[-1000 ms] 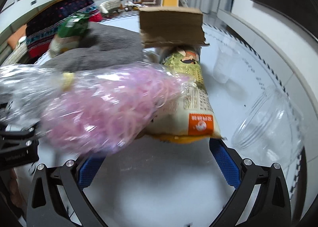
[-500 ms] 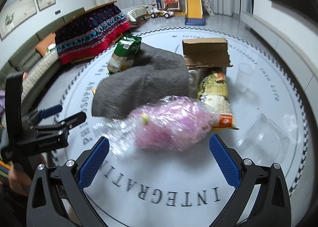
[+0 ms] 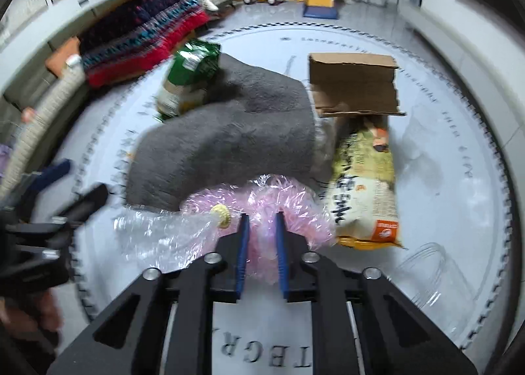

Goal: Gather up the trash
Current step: 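Grasp the pink rubber-band bag with the right gripper while the left grasps grey cloth, then release the grey cloth and grasp the green snack packet with the left gripper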

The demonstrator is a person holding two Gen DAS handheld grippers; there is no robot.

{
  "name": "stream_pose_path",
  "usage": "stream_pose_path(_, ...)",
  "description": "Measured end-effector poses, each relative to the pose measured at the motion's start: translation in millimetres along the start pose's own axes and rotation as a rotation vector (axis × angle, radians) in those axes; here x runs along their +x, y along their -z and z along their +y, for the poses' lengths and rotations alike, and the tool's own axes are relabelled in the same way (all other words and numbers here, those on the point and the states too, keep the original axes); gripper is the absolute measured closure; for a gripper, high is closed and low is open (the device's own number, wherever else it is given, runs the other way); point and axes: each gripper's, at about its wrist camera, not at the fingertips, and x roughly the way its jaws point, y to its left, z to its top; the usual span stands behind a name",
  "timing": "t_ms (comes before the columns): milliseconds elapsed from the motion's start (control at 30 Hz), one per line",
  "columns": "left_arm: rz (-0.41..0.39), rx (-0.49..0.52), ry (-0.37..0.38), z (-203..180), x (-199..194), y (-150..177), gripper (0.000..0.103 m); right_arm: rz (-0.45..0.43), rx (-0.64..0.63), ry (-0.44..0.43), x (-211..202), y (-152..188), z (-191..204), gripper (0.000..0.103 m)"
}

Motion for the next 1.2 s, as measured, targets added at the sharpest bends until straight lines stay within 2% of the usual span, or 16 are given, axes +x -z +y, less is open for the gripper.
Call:
stream_pose_path(400, 0.056, 0.128, -0.047, -42.5, 47.6, -27.6, 0.006, -0.169, 0.016, 0.056, -70.8, -22.3, -28.2, 0.099)
stream_pose_path(467, 0.066, 0.154, -0.064, -48.2, 57.0, -30.1, 0.013, -0.179, 0.011, 0.063, -73.9, -26.5, -29.2, 0.099)
stream_pose_path(533, 0.097, 0.176, -0.071, -52.2, 68.1, -31.3, 0.04, -0.186, 0.013, 0.066, -75.2, -30.3, -31.9, 0.099)
stream_pose_path(633, 0.139, 0.19, -0.061, -55.4, 82.6, -31.2, 0.06, -0.188, 0.028, 0.047, -75.7, -31.9, -34.6, 0.099)
stream_pose_path(667, 0.138, 0.19, -0.048, -55.6, 82.2, -31.7, 0.064, -0.191, 0.027, 0.049, -75.9, -32.2, -34.7, 0.099)
stream_pose_path(700, 0.147, 0.169, -0.014, -53.6, 80.1, -32.9, 0.077, -0.194, 0.025, 0.053, -76.5, -31.8, -34.6, 0.099)
stream_pose_path(733, 0.151, 0.129, 0.024, -49.8, 75.7, -35.3, 0.081, -0.195, 0.024, 0.056, -76.7, -31.5, -33.9, 0.099)
stream_pose_path(833, 0.125, 0.064, 0.112, -41.6, 53.8, -45.1, 0.083, -0.2, 0.03, 0.055, -79.8, -29.5, -33.0, 0.099)
stream_pose_path(933, 0.097, 0.049, 0.157, -39.5, 27.2, -58.2, 0.083, -0.208, 0.037, 0.052, -85.8, -30.9, -32.8, 0.099)
stream_pose_path(1100, 0.041, 0.064, 0.132, -45.9, -3.8, -80.5, 0.082, -0.225, 0.045, 0.045, -97.2, -30.2, -29.6, 0.099)
stream_pose_path(1133, 0.043, 0.061, 0.127, -47.7, -6.2, -82.3, 0.078, -0.228, 0.046, 0.043, -99.7, -30.0, -29.0, 0.099)
stream_pose_path(1200, 0.052, 0.047, 0.124, -41.5, -3.6, -85.1, 0.078, -0.235, 0.04, 0.05, -104.2, -28.3, -26.4, 0.099)
